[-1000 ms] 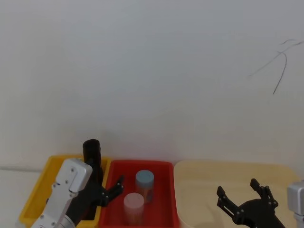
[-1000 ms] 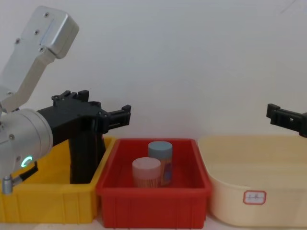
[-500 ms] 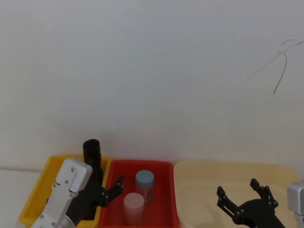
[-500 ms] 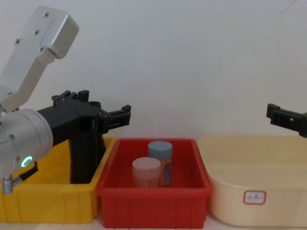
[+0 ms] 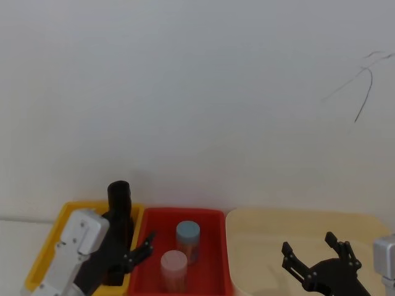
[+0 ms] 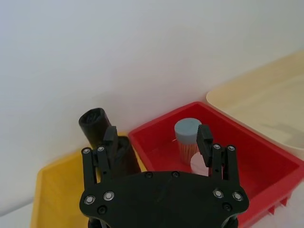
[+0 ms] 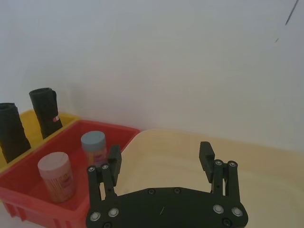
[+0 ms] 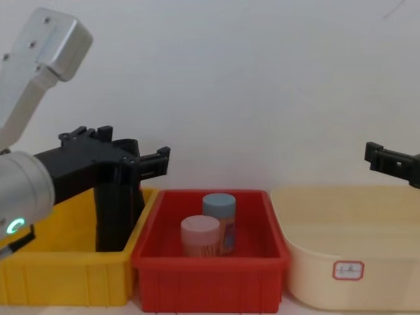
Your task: Pick up the garbage bag with the one hand and transfer it to the other hand.
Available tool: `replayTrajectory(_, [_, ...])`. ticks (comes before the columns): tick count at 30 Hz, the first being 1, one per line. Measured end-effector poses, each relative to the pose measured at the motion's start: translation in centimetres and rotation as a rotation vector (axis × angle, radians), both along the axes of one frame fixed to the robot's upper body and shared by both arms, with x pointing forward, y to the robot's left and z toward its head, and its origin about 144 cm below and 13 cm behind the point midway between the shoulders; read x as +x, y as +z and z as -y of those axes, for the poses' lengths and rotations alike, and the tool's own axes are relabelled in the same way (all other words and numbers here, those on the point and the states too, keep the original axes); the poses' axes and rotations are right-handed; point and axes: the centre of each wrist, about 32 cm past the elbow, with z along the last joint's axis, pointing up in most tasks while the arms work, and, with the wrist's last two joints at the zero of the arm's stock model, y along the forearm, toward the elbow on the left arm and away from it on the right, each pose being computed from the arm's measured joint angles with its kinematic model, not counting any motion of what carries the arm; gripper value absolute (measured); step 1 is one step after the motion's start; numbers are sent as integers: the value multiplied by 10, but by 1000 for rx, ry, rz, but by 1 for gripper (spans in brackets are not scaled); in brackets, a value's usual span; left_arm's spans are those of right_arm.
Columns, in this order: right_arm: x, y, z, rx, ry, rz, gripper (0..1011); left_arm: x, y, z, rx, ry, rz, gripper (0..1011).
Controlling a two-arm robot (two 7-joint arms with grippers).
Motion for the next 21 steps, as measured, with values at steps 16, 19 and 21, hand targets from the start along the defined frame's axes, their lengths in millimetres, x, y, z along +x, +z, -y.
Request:
replayTrajectory(16, [0,0,0,0,0,0,1000,-14,-6,-44,-11,14,-35,1000])
replayTrajectory(19, [0,0,0,0,0,0,1000,-14,-6,-49,-18,17,-43,1000])
replayTrajectory(21, [0,0,0,0,0,0,1000,-13,-6,-54,-24,20,-54,1000])
